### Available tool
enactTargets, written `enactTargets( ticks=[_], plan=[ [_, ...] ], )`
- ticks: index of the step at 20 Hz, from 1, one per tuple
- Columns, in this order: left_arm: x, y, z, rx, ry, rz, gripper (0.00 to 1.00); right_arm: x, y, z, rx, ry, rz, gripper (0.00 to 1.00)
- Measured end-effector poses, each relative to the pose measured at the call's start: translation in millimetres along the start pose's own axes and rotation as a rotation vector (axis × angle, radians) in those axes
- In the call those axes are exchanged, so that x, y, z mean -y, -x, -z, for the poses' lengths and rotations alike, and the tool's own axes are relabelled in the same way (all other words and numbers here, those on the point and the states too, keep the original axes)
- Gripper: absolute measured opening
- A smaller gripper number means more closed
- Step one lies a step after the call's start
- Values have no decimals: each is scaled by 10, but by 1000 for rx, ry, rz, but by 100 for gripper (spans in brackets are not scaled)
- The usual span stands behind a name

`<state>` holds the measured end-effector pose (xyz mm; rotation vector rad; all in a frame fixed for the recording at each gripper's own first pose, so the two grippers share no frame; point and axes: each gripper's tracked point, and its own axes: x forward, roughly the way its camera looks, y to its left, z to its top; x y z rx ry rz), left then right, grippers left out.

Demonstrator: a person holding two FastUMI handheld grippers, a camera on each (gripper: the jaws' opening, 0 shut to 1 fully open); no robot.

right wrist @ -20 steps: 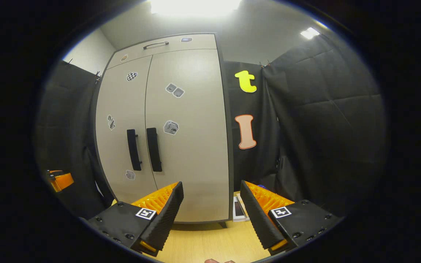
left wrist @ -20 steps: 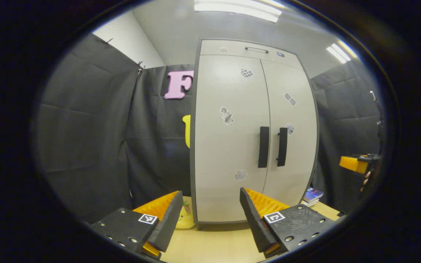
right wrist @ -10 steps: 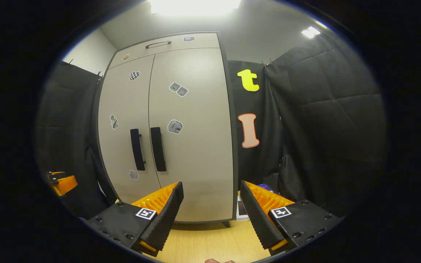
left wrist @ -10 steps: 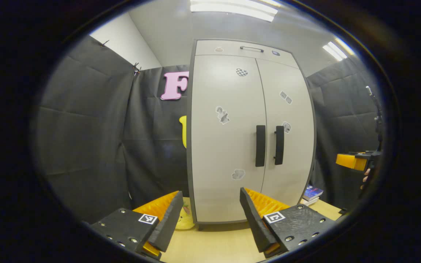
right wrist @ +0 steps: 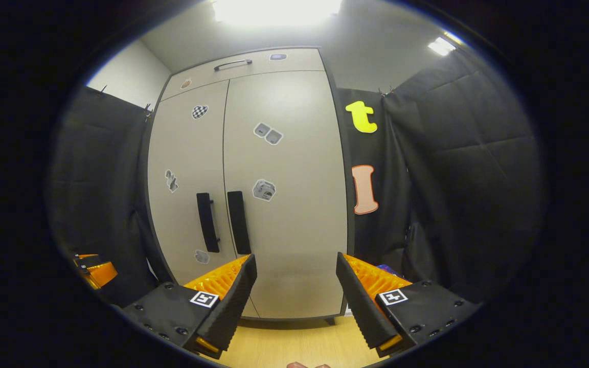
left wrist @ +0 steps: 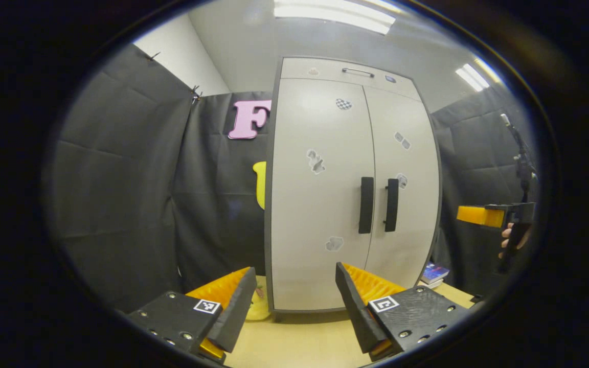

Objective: Open the right door of the double-door shoe cabinet with the right hand, and open the left door with the left hand.

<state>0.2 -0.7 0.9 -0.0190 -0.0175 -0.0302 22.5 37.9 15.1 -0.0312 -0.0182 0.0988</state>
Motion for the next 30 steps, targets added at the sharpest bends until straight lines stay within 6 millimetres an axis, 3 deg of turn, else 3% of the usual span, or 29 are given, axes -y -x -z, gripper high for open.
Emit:
enactTargets(
  ticks=[8, 12, 20, 30],
  plan=[
    [-15, 22, 51, -28, 29, -34, 89, -582, -442, -265, 6, -3, -153, 98],
    [-87, 18, 102, -41, 27, -67, 89, -756, -706, -381, 5, -31, -185, 98],
    [-539, 78, 325, -99, 40, -165, 89, -910, -1245, -366, -27, -38, -165, 98],
    [-804, 14, 450, -132, 21, -217, 89, -999, -1609, -225, -50, 52, -82, 98]
  ],
)
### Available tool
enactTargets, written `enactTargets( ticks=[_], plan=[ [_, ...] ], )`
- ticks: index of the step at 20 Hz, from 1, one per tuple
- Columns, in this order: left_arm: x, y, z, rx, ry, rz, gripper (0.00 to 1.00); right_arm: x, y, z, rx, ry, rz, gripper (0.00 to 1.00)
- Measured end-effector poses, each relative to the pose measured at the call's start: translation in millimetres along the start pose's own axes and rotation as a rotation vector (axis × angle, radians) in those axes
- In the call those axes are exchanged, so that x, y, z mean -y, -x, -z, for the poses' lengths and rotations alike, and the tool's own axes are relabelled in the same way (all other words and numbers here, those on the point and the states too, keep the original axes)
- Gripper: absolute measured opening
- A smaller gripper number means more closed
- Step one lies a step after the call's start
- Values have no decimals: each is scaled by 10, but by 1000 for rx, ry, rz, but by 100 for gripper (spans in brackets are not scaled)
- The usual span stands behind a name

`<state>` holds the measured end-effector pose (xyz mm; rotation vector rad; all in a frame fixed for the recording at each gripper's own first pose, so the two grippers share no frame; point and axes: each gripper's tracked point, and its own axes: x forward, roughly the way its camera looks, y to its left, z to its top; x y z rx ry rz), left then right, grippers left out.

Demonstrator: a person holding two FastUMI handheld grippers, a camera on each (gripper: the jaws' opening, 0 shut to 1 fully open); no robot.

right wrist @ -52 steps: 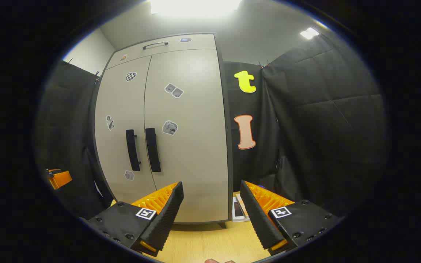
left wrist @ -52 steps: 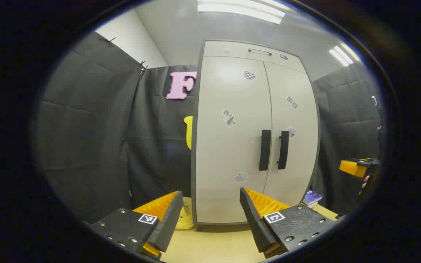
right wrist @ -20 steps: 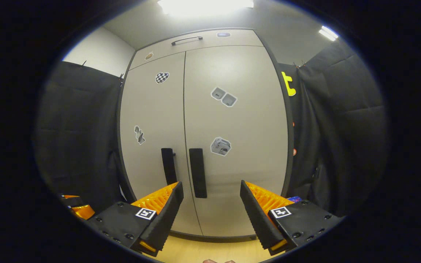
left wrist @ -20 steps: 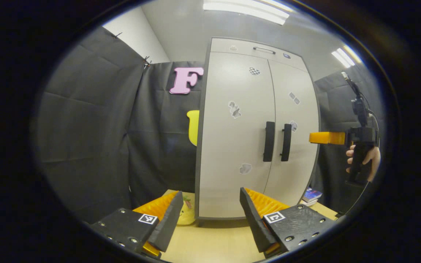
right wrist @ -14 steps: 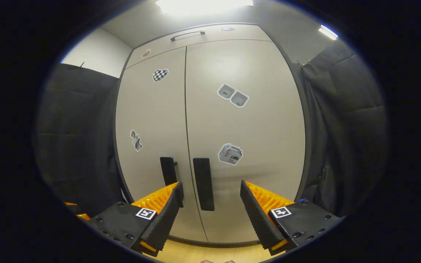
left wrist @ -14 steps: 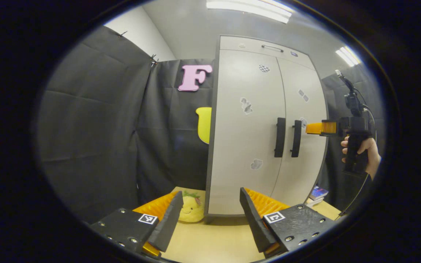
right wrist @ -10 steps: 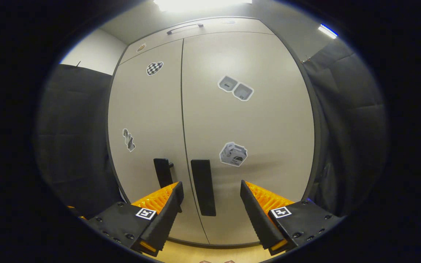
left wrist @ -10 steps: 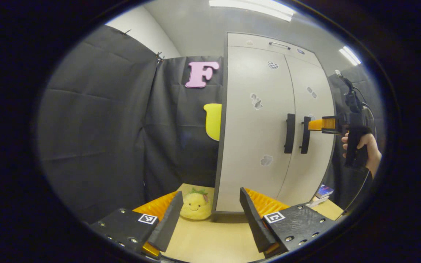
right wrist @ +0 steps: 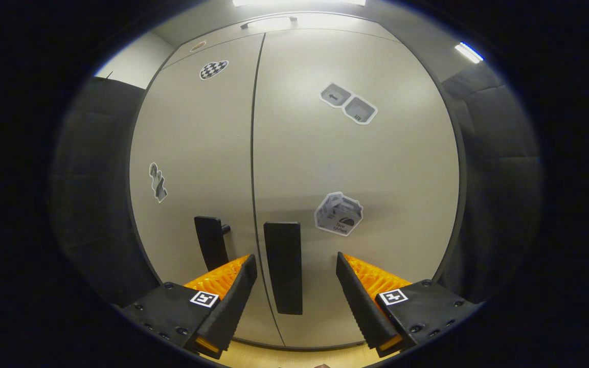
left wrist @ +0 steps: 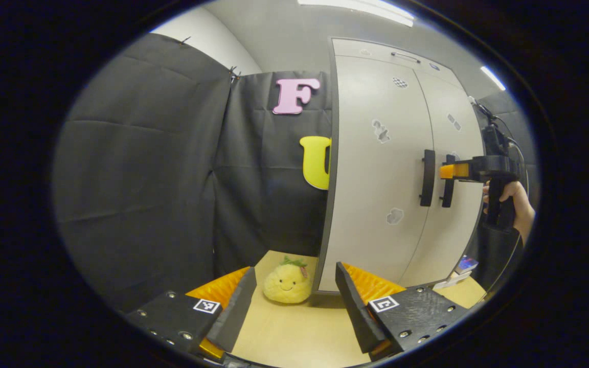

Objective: Open the right door of the double-door shoe cabinet with the right hand, and open the left door with the left hand.

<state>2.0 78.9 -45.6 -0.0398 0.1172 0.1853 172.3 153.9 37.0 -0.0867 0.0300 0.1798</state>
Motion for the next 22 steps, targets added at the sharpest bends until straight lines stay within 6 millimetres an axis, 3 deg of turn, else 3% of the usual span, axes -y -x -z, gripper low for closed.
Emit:
enactTargets(
  ticks=[2, 4, 5, 6, 7, 10, 11, 13, 14, 17, 18, 19, 22],
  plan=[
    [18, -17, 0, 3, -11, 3, 89, -40, -68, 43, -20, 9, 4, 97],
    [12, -19, 13, 2, -17, 4, 89, -53, -121, 73, -36, 0, 14, 85],
    [4, -8, 21, 3, -18, 3, 89, -49, -138, 80, -42, 0, 23, 68],
    [-18, -7, 21, 2, -18, 1, 89, -43, -139, 97, -47, 0, 26, 60],
    [-44, 0, 36, 2, -17, -3, 89, -66, -164, 104, -50, -6, 18, 39],
    [-121, 8, 67, -6, -12, -19, 89, -55, -130, 89, -20, -12, -1, 38],
    [-143, 20, 76, -8, -9, -25, 89, -61, -167, 90, -13, -24, -4, 31],
    [-163, 47, 94, -12, -4, -34, 89, -55, -159, 93, -17, -35, -15, 30],
    [-168, 57, 92, -12, -5, -35, 89, -57, -144, 91, -11, -41, -25, 22],
    [-172, 79, 104, -12, -10, -41, 89, -70, -163, 105, -12, -41, -69, 7],
    [-153, 85, 105, -15, -7, -37, 89, -72, -144, 91, -15, -34, -80, 10],
    [-130, 95, 114, -17, -6, -30, 89, -71, -136, 90, -22, -28, -88, 6],
    [-77, 128, 97, -15, -19, -20, 89, -73, -103, 98, -20, -35, -99, 6]
  ],
)
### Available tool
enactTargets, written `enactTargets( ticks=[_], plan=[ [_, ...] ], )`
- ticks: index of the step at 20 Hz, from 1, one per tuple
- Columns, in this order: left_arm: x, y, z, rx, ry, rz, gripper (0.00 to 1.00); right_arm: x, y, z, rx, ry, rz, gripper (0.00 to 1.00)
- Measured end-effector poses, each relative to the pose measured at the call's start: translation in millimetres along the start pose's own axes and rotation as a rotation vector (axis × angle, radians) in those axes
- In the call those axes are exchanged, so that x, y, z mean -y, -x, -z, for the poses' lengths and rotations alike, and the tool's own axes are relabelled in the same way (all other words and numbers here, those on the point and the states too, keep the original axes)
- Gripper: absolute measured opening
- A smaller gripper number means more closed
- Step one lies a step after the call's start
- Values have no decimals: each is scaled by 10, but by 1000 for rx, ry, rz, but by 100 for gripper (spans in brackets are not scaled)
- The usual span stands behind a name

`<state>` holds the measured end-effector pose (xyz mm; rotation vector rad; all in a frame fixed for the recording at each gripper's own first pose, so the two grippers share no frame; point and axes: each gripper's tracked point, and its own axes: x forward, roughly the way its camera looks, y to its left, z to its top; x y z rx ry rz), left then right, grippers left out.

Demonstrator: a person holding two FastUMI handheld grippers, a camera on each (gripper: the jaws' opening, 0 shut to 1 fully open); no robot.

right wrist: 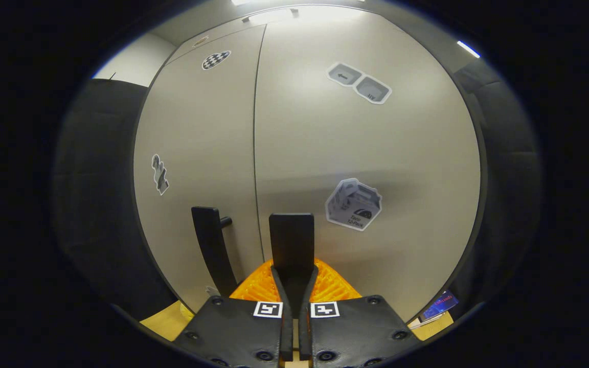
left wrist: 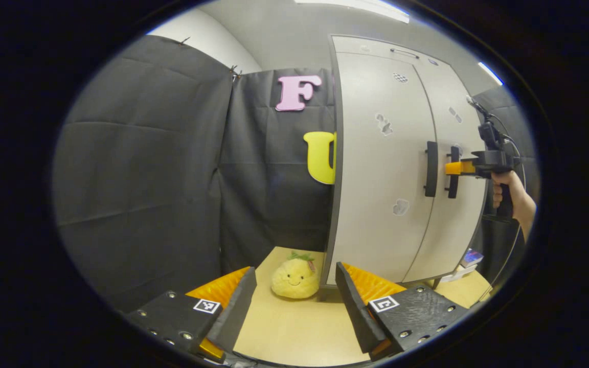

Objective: Open the right door of the double-door shoe cabinet with the right hand, and open the left door with the left hand.

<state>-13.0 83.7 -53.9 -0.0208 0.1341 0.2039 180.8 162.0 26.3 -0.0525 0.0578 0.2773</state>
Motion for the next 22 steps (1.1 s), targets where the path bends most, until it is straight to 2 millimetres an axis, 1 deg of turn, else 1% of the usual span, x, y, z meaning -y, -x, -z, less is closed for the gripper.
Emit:
enactTargets(
  ticks=[1, 2, 3, 4, 8, 9, 10, 11, 13, 17, 18, 20, 21, 22],
  plan=[
    [13, 27, 3, 2, -5, 1, 89, 1, 16, -5, 4, -4, -2, 6],
    [19, 47, -7, 4, -8, 2, 89, -3, 31, 6, 2, -6, -8, 3],
    [32, 70, -9, 5, -10, 3, 89, -7, 49, 3, 5, -6, -13, 6],
    [35, 88, -11, 4, -11, 2, 89, -11, 73, 12, 5, -7, -20, 3],
    [47, 188, 46, -10, -4, -3, 89, -26, 183, 16, 14, -17, -47, 3],
    [65, 205, 70, -13, -1, -2, 89, -30, 218, 12, 17, -18, -53, 3],
    [76, 228, 69, -14, 0, -2, 89, -25, 274, 20, 18, -17, -59, 6],
    [92, 259, 68, -12, 0, -2, 89, -17, 323, 28, 15, -16, -67, 3],
    [142, 315, 76, -9, 2, 1, 89, 3, 441, 46, 10, -19, -83, 3],
    [292, 388, 92, -6, -21, 22, 89, 43, 609, 69, 9, -22, -108, 3],
    [336, 394, 110, -12, -29, 28, 90, 51, 640, 80, 9, -27, -114, 3],
    [411, 406, 112, -15, -37, 41, 90, 59, 673, 80, 17, -35, -120, 3],
    [436, 414, 103, -14, -39, 46, 90, 69, 704, 83, 19, -33, -119, 6],
    [454, 446, 109, -14, -42, 49, 89, 79, 744, 90, 20, -31, -121, 3]
  ],
)
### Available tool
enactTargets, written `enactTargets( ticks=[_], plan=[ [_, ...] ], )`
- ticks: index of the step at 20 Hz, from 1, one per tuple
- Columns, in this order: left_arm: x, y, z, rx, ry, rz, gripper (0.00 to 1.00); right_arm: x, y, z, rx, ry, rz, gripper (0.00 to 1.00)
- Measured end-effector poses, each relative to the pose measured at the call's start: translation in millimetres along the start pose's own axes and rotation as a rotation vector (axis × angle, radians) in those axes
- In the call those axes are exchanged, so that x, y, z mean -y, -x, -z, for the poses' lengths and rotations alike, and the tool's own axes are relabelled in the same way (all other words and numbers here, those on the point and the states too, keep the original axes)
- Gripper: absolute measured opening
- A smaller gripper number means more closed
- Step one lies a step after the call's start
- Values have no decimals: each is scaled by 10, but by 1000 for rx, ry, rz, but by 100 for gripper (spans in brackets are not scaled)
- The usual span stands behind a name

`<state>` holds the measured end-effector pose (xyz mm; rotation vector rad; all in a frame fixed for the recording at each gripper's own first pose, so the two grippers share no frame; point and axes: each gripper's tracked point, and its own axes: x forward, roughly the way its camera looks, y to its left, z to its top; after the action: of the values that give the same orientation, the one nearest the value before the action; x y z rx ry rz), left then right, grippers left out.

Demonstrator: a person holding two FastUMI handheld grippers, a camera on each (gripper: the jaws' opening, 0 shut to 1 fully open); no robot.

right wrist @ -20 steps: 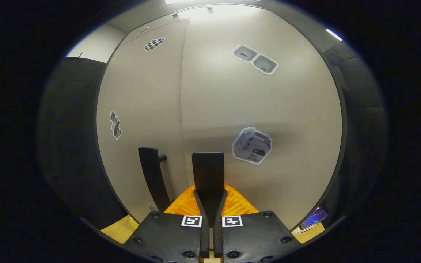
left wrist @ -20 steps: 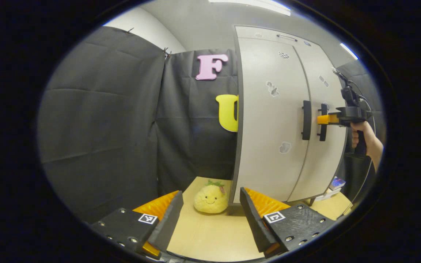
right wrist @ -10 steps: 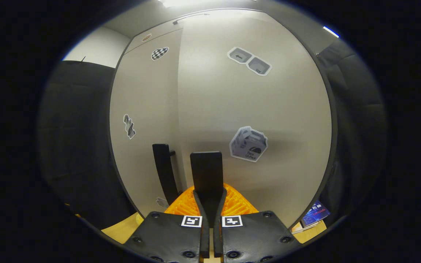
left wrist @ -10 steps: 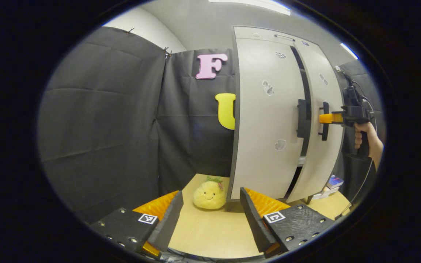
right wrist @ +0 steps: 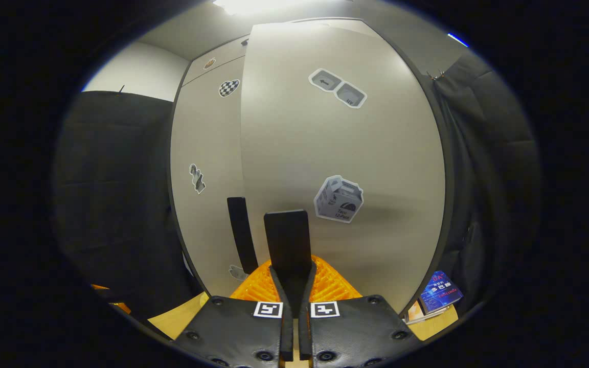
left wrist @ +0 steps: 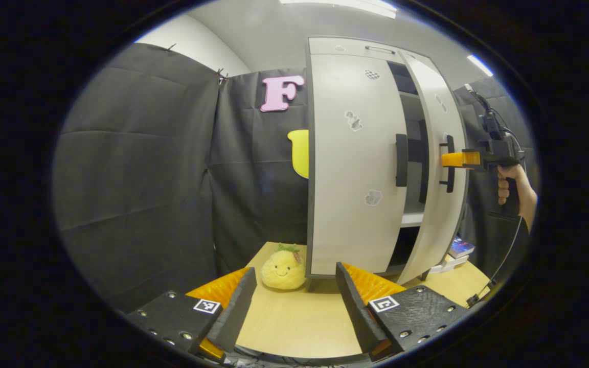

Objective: Open the right door of the double-door shoe cabinet with the right hand, and open the left door with the left hand.

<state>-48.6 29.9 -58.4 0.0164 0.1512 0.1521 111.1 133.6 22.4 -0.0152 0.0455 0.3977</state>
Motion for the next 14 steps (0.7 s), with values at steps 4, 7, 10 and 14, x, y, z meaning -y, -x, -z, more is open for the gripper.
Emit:
enactTargets(
  ticks=[4, 7, 10, 14],
  plan=[
    [73, 55, -41, 12, -3, 4, 89, 31, 133, 15, -1, -10, -20, 6],
    [130, 61, -63, 18, -12, 8, 89, 75, 254, 14, 1, -2, -28, 3],
    [225, 32, -63, 14, -17, 26, 89, 106, 309, 27, 3, -11, -38, 6],
    [361, -24, -74, 14, -25, 52, 89, 158, 408, 30, 1, -12, -29, 3]
  ],
)
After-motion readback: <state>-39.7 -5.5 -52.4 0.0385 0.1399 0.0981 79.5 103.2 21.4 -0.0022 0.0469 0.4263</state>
